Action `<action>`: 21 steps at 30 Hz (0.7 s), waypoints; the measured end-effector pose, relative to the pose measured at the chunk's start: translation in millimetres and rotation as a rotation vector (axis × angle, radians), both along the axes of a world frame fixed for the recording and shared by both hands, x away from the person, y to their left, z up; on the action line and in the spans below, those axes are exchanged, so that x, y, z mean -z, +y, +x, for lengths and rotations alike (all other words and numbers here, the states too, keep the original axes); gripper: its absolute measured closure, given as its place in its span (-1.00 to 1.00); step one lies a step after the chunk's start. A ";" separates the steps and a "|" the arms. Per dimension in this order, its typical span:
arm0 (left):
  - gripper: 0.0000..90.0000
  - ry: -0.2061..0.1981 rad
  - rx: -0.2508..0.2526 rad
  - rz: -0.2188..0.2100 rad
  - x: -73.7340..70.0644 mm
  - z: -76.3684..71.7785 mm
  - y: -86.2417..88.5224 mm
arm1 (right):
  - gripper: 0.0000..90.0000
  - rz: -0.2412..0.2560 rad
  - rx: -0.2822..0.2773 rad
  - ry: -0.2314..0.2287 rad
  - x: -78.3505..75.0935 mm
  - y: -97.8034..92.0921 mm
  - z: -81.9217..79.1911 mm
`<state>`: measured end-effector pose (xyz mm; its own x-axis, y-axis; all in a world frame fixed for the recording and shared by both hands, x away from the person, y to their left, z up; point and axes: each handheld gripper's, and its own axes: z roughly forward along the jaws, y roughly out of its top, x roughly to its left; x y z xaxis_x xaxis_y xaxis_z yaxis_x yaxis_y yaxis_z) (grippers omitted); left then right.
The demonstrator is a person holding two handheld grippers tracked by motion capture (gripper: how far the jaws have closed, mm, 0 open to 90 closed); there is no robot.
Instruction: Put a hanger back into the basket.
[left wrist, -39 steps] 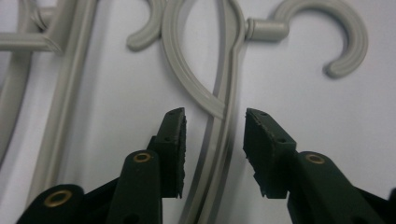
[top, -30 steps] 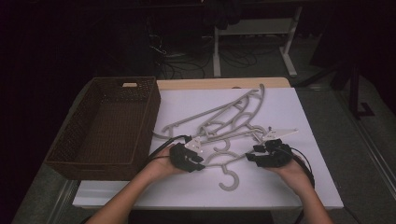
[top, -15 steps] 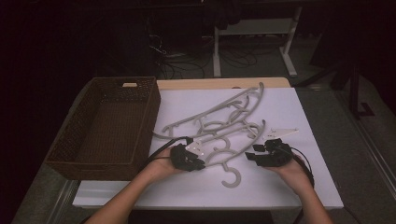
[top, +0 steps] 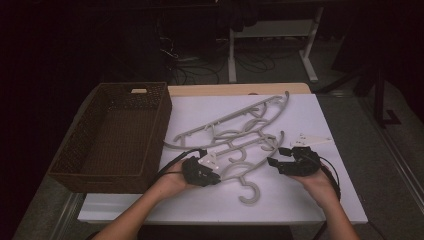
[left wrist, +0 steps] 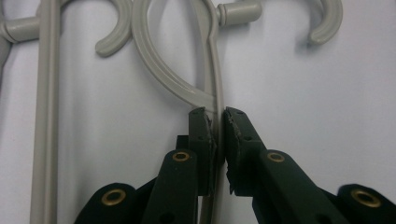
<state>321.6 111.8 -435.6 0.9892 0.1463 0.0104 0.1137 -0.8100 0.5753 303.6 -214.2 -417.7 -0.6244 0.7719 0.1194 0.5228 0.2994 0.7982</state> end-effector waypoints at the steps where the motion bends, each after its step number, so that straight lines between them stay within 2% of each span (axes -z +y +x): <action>1: 0.83 0.000 0.000 0.000 0.0 0.0 0.0 | -0.15 0.000 0.000 0.000 0.0 0.0 0.0; 2: 0.83 -0.001 -0.006 -0.018 -3.9 -0.2 1.3 | -0.20 0.011 0.018 -0.019 -2.3 -2.7 -0.6; 8: 0.84 0.008 -0.024 -0.061 -15.6 1.1 3.2 | -0.27 0.049 0.066 -0.054 -7.6 -14.7 -5.2; 11: 0.84 0.000 -0.043 -0.067 -21.6 3.1 4.0 | -0.30 0.045 0.078 -0.056 -8.1 -19.1 -7.5; 12: 0.84 0.002 -0.055 -0.080 -26.3 4.5 5.6 | -0.31 0.041 0.085 -0.058 -7.4 -22.7 -9.9; 15: 0.84 0.000 -0.062 -0.093 -32.2 5.2 7.0 | -0.32 0.039 0.088 -0.053 -6.2 -25.1 -11.8; 18: 0.84 -0.012 -0.076 -0.118 -45.6 7.8 9.0 | -0.33 0.032 0.092 -0.044 -3.6 -26.9 -11.8; 21: 0.84 -0.021 -0.081 -0.129 -52.8 9.4 10.2 | -0.33 0.028 0.092 -0.039 -2.1 -26.8 -10.7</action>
<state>331.0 122.1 -382.7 0.9739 0.2268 0.0072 0.1621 -0.7176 0.6773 292.8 -241.0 -415.7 -0.5559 0.8228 0.1185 0.5153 0.2292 0.8258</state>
